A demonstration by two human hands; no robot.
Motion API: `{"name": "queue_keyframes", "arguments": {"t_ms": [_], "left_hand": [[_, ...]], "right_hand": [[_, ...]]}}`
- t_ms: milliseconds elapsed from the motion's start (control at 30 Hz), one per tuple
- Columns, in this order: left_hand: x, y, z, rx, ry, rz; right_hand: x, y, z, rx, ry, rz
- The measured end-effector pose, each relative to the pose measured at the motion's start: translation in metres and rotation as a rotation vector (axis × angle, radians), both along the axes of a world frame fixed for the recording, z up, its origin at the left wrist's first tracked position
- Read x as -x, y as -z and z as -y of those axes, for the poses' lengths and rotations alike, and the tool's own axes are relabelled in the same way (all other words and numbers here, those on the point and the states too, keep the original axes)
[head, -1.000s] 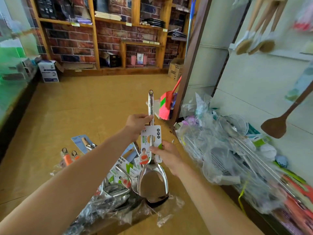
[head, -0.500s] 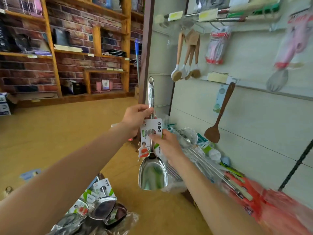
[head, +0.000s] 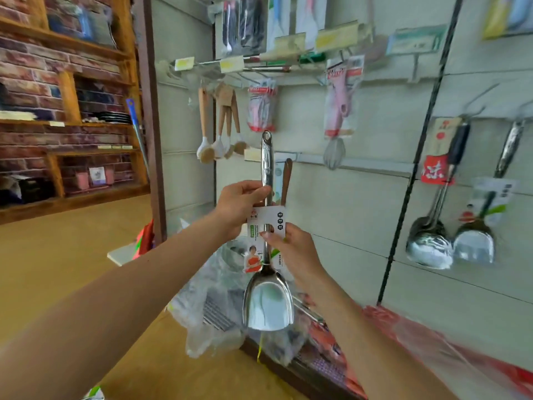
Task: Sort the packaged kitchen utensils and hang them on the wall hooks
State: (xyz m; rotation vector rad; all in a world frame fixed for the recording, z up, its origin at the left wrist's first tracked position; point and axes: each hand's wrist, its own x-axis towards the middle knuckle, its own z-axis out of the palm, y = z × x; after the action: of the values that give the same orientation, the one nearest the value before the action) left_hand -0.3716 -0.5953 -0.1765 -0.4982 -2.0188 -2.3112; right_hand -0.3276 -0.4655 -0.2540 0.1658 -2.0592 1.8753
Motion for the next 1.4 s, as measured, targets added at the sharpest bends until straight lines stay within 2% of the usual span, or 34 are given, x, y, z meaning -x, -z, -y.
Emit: {"name": "queue_keyframes", "arguments": {"t_ms": [233,733,1033,1400], "left_hand": [[-0.030,-0.026,-0.129,-0.039,0.247,-0.057],[-0.103,-0.047,-0.339,-0.019,0.557,-0.119],[-0.111,-0.061,-0.383,-0.009,0.610,-0.132],[-0.096,-0.055,-0.399,-0.023,0.610,-0.156]], "right_hand": [[-0.050,-0.021,-0.120,0.021,0.173,-0.089],[-0.151,-0.040,-0.308,0.045,0.464,-0.123],[-0.159,-0.051,-0.348,0.059,0.537,-0.144],[-0.146,-0.048,-0.363,0.089,0.497,-0.165]]}}
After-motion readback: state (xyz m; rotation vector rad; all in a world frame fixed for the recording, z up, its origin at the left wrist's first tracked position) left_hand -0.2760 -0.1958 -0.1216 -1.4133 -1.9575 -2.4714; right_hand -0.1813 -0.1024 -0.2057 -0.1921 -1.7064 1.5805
